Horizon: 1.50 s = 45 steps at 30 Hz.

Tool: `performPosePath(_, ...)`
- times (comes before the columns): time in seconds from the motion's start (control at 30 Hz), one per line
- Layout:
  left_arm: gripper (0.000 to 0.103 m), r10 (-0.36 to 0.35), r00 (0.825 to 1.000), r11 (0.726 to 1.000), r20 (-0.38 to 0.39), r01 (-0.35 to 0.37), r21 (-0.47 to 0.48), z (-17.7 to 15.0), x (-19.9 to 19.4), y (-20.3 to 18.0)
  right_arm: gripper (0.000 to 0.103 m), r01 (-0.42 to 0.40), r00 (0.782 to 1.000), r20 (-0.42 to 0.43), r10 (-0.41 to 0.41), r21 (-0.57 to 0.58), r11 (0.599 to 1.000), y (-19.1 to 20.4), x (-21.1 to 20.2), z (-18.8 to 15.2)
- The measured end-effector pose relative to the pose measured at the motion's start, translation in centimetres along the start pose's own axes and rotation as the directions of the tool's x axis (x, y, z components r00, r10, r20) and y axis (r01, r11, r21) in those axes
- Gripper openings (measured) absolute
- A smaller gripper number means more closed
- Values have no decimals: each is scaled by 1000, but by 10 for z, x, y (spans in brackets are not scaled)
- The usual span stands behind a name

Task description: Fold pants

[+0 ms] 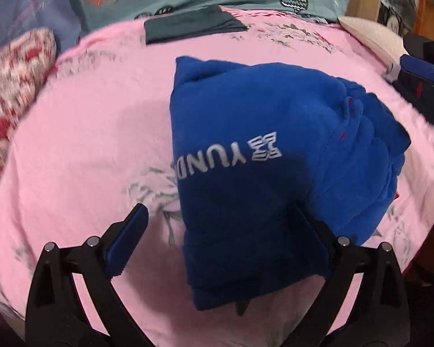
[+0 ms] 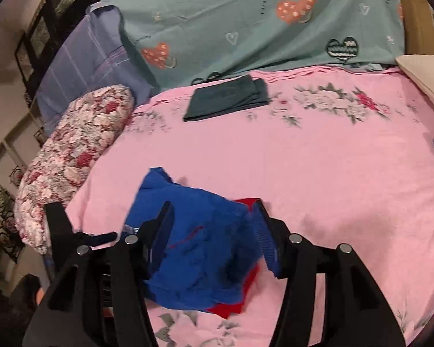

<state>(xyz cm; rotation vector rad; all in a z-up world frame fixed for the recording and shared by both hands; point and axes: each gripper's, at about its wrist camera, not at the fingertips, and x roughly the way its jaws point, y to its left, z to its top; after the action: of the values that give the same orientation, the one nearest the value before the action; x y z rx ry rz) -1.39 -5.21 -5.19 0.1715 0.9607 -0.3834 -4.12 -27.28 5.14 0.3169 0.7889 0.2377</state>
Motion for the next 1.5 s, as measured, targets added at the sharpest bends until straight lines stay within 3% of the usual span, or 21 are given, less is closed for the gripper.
performPosePath(0.07,100,-16,1000,1000,-9,16,-9,-5,-1,3,56,-28,998,-51,27,-20,999,9,26,3)
performPosePath(0.2,101,-51,998,998,-40,50,-40,-20,4,12,53,86,964,-251,-83,-1,996,-14,102,-25)
performPosePath(0.3,101,-84,996,995,-15,83,-50,-23,-12,21,54,98,973,-206,-106,-52,994,-7,92,-28)
performPosePath(0.37,101,-57,997,998,46,58,-26,-15,-33,23,54,88,981,-169,-97,-61,994,0,77,-24)
performPosePath(0.47,101,13,986,999,168,-7,-34,13,-65,38,55,21,995,-91,-31,-105,994,16,51,-19)
performPosePath(0.53,101,69,981,993,184,-50,-104,38,-66,58,58,-71,996,-67,61,-160,985,34,39,-22)
performPosePath(0.63,101,104,985,984,139,-82,-157,74,-35,75,58,-160,985,-108,137,-234,959,56,45,-34)
performPosePath(0.7,101,145,985,981,91,-131,-143,95,-1,73,58,-123,976,-206,72,-248,961,55,72,-48)
performPosePath(0.77,101,219,976,966,9,-215,-142,113,44,75,58,-87,951,-309,10,-235,968,45,99,-64)
performPosePath(0.9,98,280,954,937,-108,-296,-186,128,97,93,58,-90,956,-292,7,-273,958,48,92,-69)
performPosePath(0.97,98,256,957,939,-133,-279,-200,131,104,98,58,-96,955,-296,11,-275,957,48,90,-70)
performPosePath(1.03,96,237,967,946,-96,-253,-204,133,89,98,58,-99,960,-280,18,-276,956,50,81,-67)
performPosePath(1.1,97,200,978,949,-53,-207,-237,133,65,104,58,-177,962,-248,111,-263,948,59,69,-62)
performPosePath(1.17,98,203,979,945,8,-193,-263,132,33,109,58,-292,947,-221,233,-295,910,80,58,-57)
performPosePath(1.23,98,210,976,948,50,-191,-255,130,11,108,58,-366,925,-235,300,-329,871,100,59,-58)
performPosePath(1.3,98,206,976,952,67,-184,-243,124,-2,106,58,-394,905,-301,300,-331,858,116,80,-67)
performPosePath(1.37,98,207,977,954,55,-189,-232,111,-6,104,59,-361,867,-456,200,-297,884,117,117,-88)
performPosePath(1.47,98,186,982,963,43,-173,-206,88,-7,101,58,-368,880,-420,223,-304,879,110,99,-91)
performPosePath(1.5,98,183,982,966,47,-170,-193,79,-9,98,58,-377,893,-368,259,-299,876,103,78,-84)
